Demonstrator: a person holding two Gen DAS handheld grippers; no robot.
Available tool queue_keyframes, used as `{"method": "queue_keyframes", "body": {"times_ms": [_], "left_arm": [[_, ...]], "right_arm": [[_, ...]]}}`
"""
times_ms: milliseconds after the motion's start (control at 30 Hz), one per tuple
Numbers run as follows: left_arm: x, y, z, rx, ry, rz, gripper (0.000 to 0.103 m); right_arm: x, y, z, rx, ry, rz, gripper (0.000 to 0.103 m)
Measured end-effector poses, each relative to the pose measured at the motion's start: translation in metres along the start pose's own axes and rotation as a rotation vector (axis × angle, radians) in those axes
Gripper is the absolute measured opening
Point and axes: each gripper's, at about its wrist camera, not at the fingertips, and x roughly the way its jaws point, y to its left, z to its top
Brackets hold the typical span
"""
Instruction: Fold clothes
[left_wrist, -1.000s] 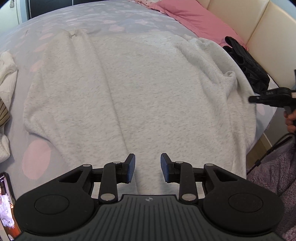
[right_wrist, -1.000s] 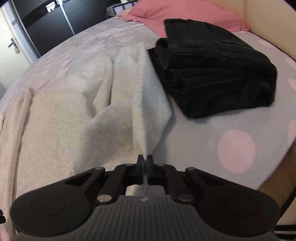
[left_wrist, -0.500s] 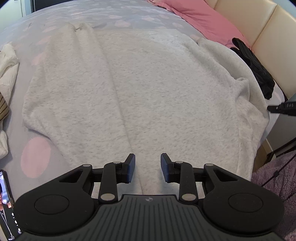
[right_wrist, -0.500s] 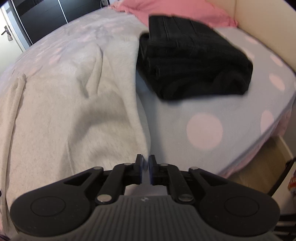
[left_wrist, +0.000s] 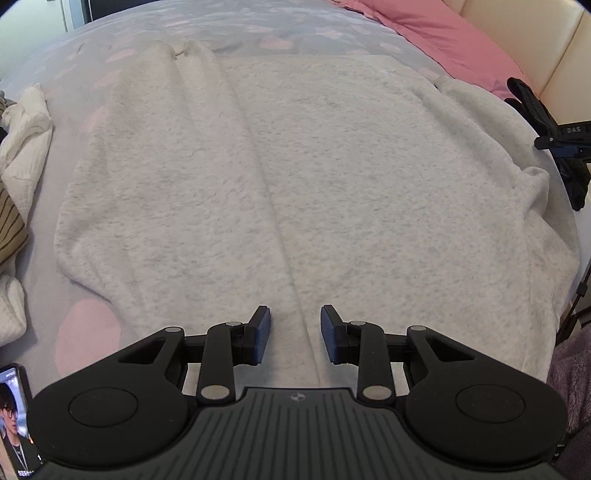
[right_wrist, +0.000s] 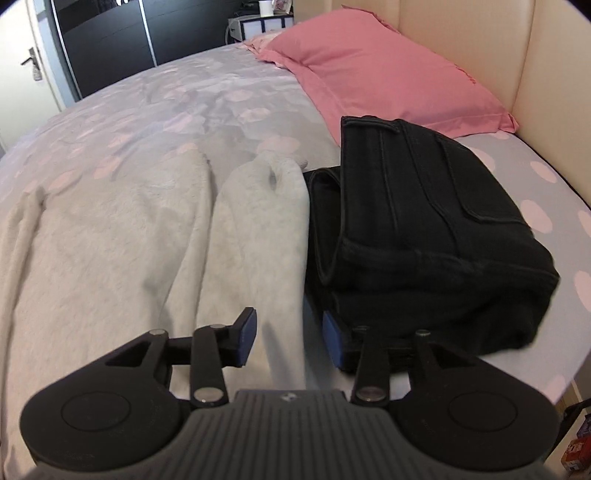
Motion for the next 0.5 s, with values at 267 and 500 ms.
{"method": "queue_keyframes", "body": {"times_ms": [267, 500], "left_arm": [[0.007, -0.002, -0.002, 0.019, 0.014, 0.005, 0.028], [-0.002, 0.007, -0.008, -0.021, 0.02, 0.003, 0.028]], "right_arm": [[0.024, 0.011, 0.013, 0.023, -0.021, 0.027, 0.007], [-0.04, 0.037, 0.014, -0.04, -0.218, -0.009, 0.007]]}}
